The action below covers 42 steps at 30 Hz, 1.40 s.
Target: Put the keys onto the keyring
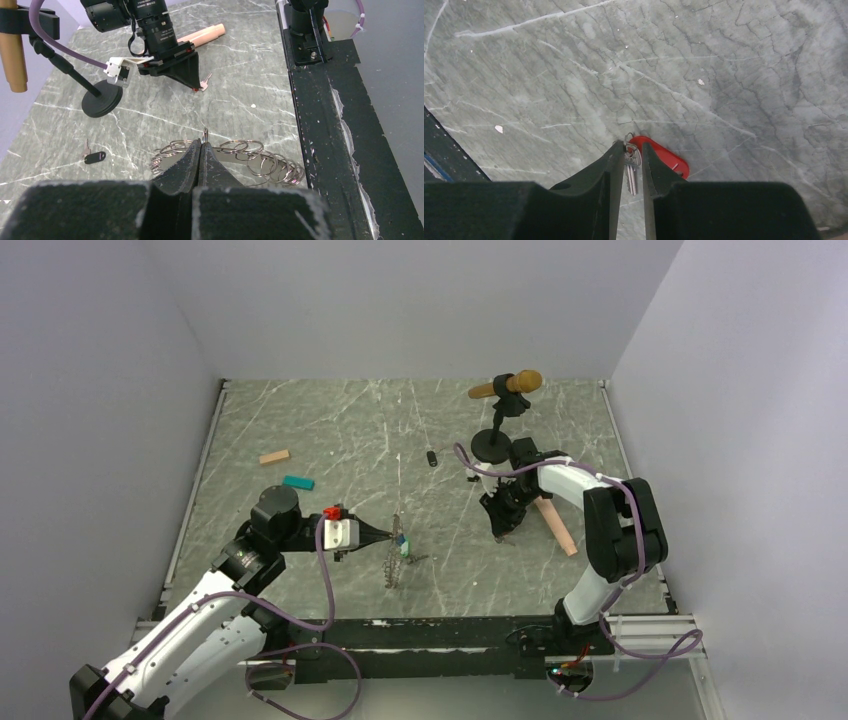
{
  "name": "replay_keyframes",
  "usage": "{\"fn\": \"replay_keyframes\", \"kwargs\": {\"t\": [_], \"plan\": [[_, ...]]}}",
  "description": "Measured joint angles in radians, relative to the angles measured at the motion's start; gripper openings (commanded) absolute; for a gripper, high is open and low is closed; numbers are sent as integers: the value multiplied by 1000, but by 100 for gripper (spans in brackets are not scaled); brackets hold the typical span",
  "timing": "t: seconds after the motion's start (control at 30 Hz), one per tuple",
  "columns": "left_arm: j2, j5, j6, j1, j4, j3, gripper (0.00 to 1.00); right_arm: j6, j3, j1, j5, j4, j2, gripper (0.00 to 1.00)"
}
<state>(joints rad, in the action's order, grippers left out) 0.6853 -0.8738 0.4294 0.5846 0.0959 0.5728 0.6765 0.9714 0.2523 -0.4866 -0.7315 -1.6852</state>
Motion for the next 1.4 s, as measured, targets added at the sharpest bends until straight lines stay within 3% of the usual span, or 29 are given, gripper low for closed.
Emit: {"fn": "replay_keyframes", "kwargs": {"t": [0.17,0.3,0.67,0.83,0.97,1.13,1.4], "plan": [[0,0,0,0,0,0,0,0,0,2,7,0,0,14],[0,0,0,0,0,0,0,0,0,2,8,0,-1,1],[0,0,4,0,0,0,0,32,28,3,-29,-21,5,0],[0,0,2,0,-10,0,0,275,85,3,-198,-140,120,0],[16,-1,2,0,-30,14,0,555,240,15,-378,-307,227,0],[56,-3,8,0,-34,81,0,828,418,82,-515,-492,231,0],[106,-29,-10,0,-115,114,0,1041,460,153,-625,-689,230,0]]}}
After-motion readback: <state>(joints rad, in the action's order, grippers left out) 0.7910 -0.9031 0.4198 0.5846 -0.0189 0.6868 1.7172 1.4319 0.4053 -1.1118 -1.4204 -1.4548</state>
